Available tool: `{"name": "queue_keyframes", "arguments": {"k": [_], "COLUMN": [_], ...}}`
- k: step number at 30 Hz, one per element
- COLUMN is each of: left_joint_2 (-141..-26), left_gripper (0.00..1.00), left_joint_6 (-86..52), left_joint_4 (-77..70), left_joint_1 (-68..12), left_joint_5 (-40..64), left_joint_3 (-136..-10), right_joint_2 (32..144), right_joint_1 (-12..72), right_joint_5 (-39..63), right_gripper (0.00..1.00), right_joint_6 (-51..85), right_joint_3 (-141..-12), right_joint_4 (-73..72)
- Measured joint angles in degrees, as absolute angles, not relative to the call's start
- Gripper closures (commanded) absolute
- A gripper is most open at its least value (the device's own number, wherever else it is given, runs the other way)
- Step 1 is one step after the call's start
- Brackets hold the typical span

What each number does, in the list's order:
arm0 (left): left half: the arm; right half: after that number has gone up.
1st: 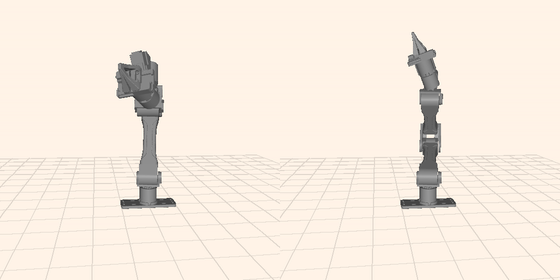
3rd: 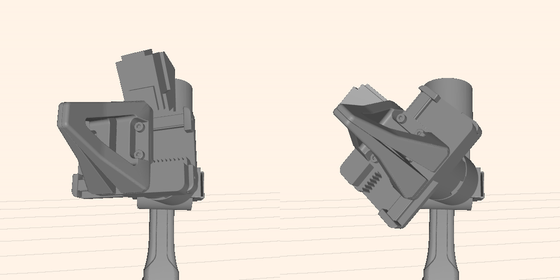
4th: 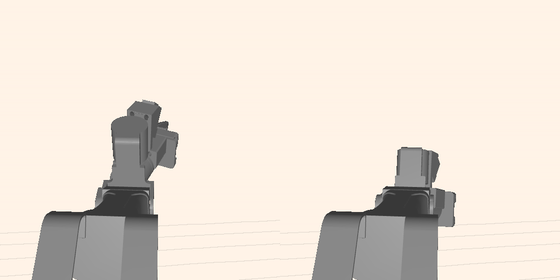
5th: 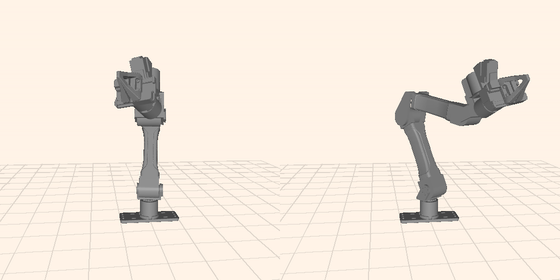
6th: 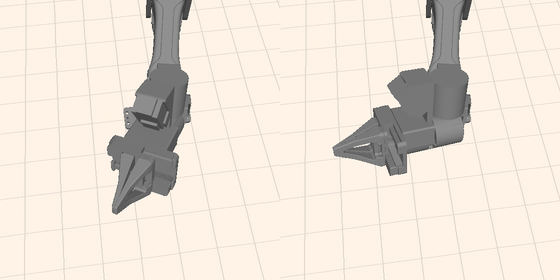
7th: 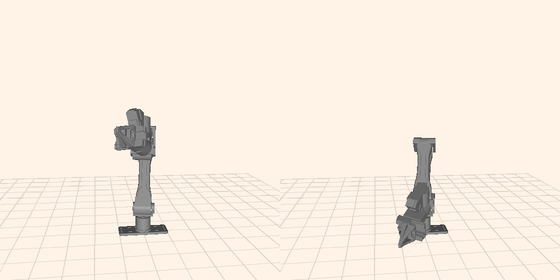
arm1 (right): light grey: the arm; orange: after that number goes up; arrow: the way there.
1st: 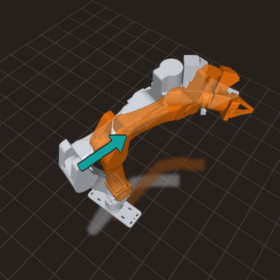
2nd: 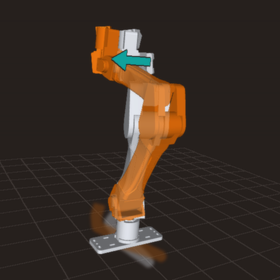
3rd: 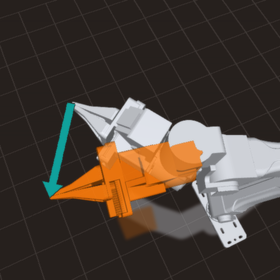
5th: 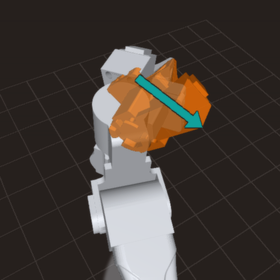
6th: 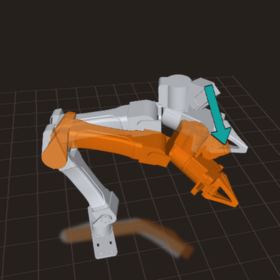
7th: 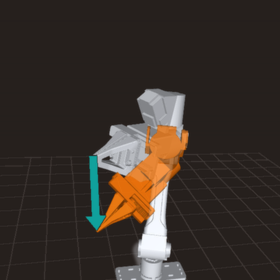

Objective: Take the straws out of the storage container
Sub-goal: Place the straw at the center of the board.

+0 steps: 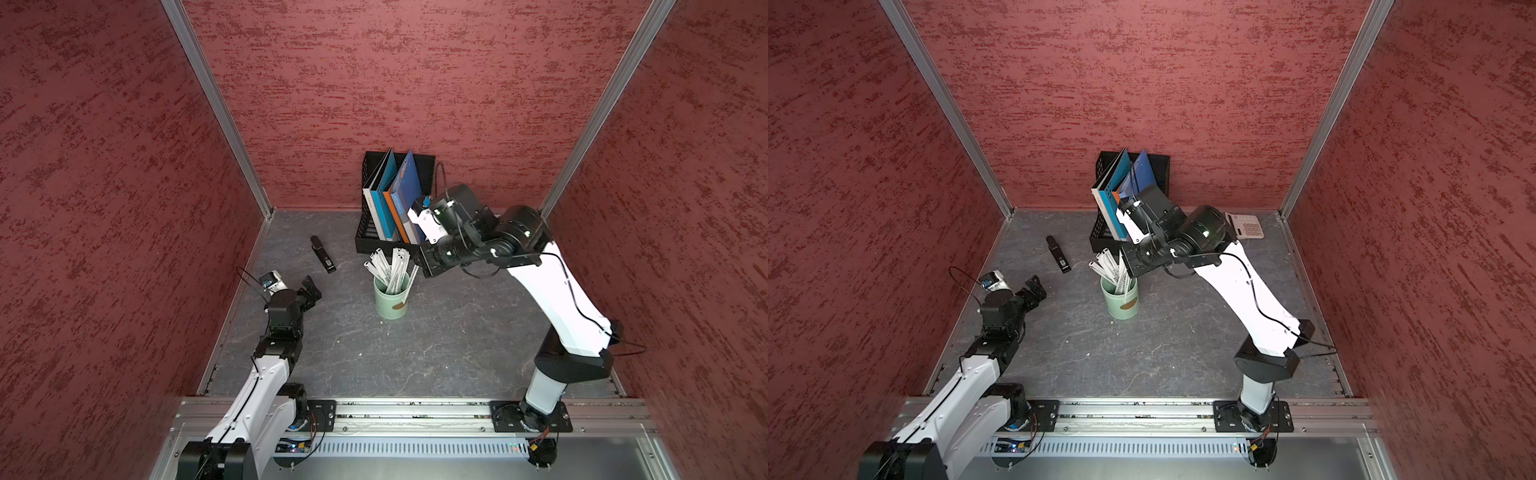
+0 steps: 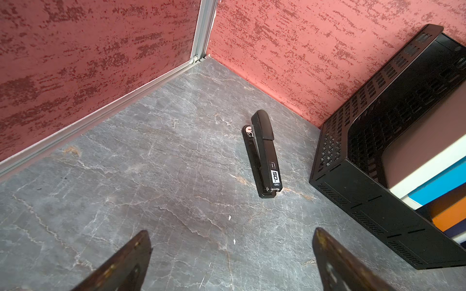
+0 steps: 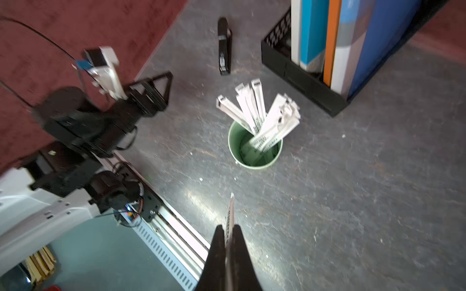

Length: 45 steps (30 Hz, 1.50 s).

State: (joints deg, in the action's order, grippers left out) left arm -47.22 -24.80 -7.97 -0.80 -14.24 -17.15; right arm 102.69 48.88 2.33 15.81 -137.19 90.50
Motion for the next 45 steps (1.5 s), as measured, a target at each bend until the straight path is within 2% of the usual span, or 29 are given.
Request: {"name": "queue_keyframes", "arguments": {"k": [8,14,18,34,45], "left_joint_2": [-47.2,-47.3,-47.3,-47.4,-47.4], "left_gripper": [0.0,0.0,0.01,0.0,0.0], "left_joint_6": [-24.8,-24.8,-24.8,-24.8,-24.8], "left_joint_4": [-8.0,-8.0,-8.0,-8.0,-8.0], "left_joint_1": [-0.8,-0.8,-0.8,-0.8,-0.8], "left_joint_5": [-14.2,-14.2,-14.2,-14.2,-14.2], "left_joint_3": [-17.1,-17.1,-17.1,-17.1,-17.2], "right_joint_2": [99.8,95.8,96.7,117.0,121.4], "right_joint_1": [40.9,32.8,28.6,23.9,23.0], "right_joint_5": [9.1,15.2,17.8,20.9,22.5], "right_gripper": [1.0,1.0,1.0,1.0,0.95], "right_joint_6": [15.4,14.9,14.0,8.1,7.0], "right_joint_3": [-116.8,-100.7,-94.7,-99.1,-103.1], "right_joint_4": [91.9,87.5,83.7,78.1,78.0]}}
